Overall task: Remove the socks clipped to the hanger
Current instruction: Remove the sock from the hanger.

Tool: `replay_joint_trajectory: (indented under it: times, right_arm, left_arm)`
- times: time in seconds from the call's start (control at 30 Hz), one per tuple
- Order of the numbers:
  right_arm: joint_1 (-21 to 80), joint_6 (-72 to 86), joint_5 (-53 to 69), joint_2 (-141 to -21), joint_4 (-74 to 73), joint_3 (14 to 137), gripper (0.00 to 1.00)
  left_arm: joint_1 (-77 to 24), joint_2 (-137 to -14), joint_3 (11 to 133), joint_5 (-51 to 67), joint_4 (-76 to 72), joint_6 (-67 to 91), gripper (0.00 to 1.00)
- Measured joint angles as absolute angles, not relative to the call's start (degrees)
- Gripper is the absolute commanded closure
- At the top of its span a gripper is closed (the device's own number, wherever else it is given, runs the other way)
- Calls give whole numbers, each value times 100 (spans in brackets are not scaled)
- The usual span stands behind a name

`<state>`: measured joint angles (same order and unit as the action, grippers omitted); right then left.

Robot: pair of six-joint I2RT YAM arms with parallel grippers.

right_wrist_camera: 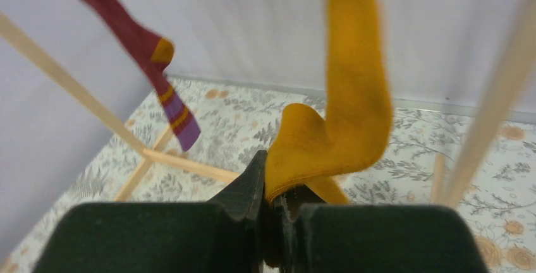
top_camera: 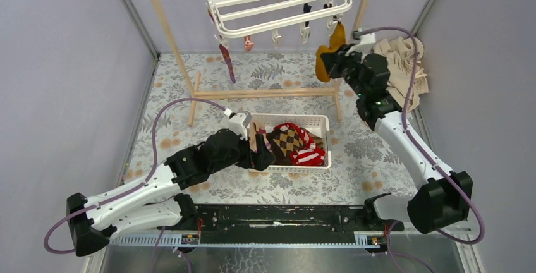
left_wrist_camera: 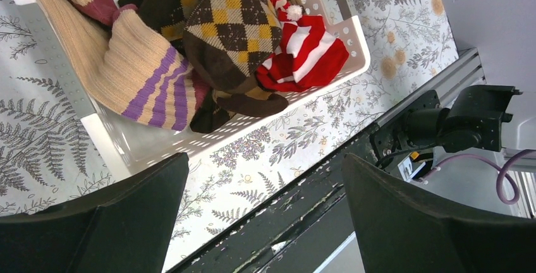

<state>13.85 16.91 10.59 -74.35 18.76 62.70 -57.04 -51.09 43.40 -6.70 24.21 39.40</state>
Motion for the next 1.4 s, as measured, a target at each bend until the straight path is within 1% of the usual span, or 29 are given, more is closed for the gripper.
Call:
replay_joint_trajectory:
  times: [0.2, 0.33, 0.53, 0.63, 0.87, 1.0, 1.27, 1.33, 1.4]
  right_arm:
    - [2722, 405, 64, -7391, 906, 6781, 92]
    - [3428, -305, -711, -7516, 499, 7216, 93]
    - [4707, -1341, -1911, -8149, 169, 8049, 94]
    - [5192, -1697, -2311, -8538, 49, 8401, 94]
    - [5784, -2091, -2630, -9603, -456, 9470, 94]
    - [5922, -2167, -2633, -10385, -845, 10479, 94]
    - [6108, -2235, -2567, -11972, -1638, 12947, 94]
    - [6160, -2248, -2539, -12267, -1787, 13397, 94]
    - [6208, -2252, -2521, -12433, -1850, 13594, 95]
  left_arm:
    - [-5754, -5026, 4340, -707, 2421, 3983, 1]
    - [-5798, -4919, 4335, -744, 2421, 4032, 1]
    - [-5815, -4689, 4224, -799, 2421, 4091, 1]
    - [-5819, -4609, 4160, -805, 2421, 4130, 1]
    - [-5819, -4327, 3955, -838, 2423, 4174, 1]
    - [-5819, -4115, 3839, -869, 2429, 4198, 1]
    - [-5819, -3625, 3658, -961, 2565, 4294, 1]
    - [-5819, -3538, 3621, -972, 2598, 4305, 1]
    - [-5822, -3485, 3597, -978, 2630, 4318, 2]
